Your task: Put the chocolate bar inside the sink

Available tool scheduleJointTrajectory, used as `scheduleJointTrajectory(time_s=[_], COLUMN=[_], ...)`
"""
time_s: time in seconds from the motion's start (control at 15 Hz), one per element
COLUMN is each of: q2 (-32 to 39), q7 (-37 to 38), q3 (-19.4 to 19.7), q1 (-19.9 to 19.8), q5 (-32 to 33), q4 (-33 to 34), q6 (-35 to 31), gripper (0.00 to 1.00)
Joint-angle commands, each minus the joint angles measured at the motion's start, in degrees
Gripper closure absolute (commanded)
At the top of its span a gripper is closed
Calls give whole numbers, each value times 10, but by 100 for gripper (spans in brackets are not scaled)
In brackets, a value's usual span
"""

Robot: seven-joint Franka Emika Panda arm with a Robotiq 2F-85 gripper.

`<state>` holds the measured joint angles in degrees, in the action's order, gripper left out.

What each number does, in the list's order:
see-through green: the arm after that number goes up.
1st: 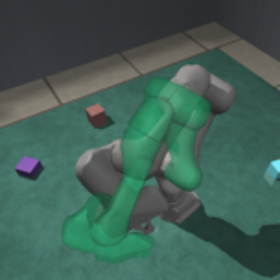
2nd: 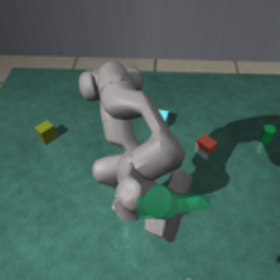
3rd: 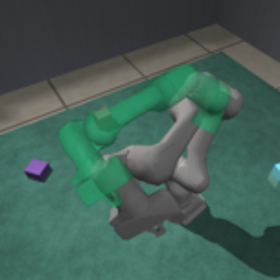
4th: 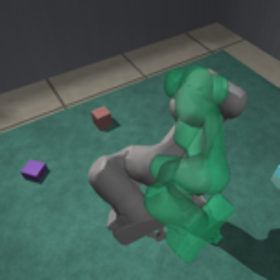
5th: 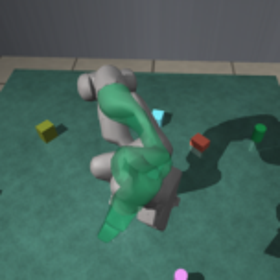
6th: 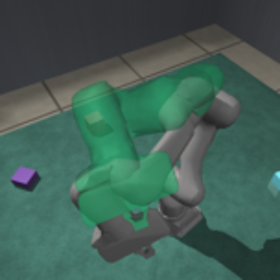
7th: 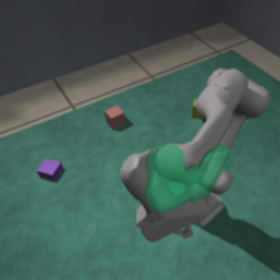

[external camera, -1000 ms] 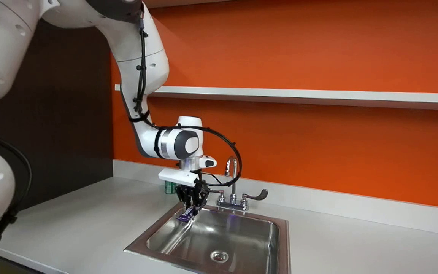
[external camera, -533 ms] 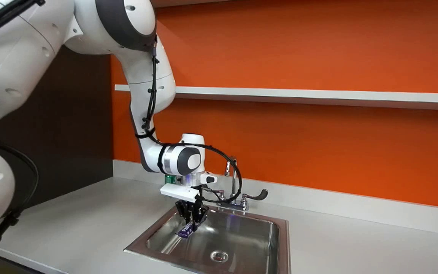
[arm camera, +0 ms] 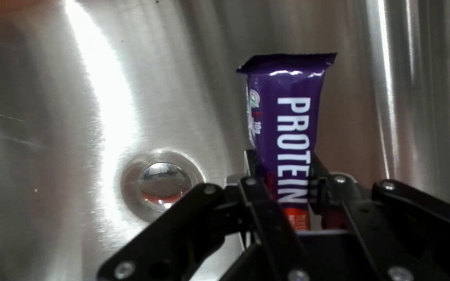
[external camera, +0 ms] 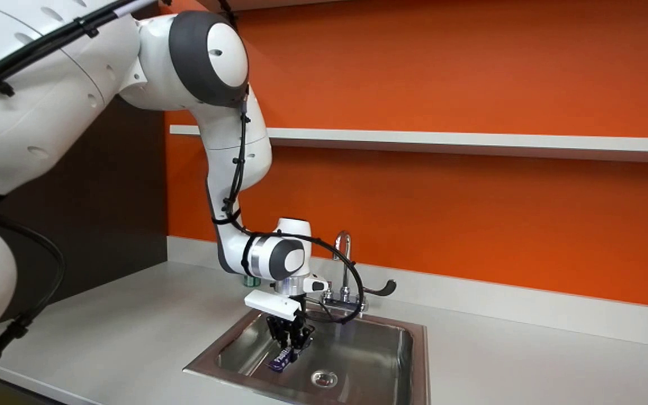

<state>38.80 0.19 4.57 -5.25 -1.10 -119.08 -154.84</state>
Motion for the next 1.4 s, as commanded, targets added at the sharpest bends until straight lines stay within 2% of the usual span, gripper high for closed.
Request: scheduleJointTrajectory(time_s=[0.0,0.6,0.67,0.73,1.13,1.33], q2=[26,43,42,40,-1,-38], q7=[-9,-8,-6,-7,-8,-8], q3=[-9,-9,-8,-7,-8,-8], q1=[-21,-36,-35,-35,-39,-39], q5=[-10,-11,-11,-11,-13,-15], q4=[20,26,26,23,-7,-34], q6=[-7,-10,-10,-11,-29,-43], gripper=[93,93,60,43,0,0])
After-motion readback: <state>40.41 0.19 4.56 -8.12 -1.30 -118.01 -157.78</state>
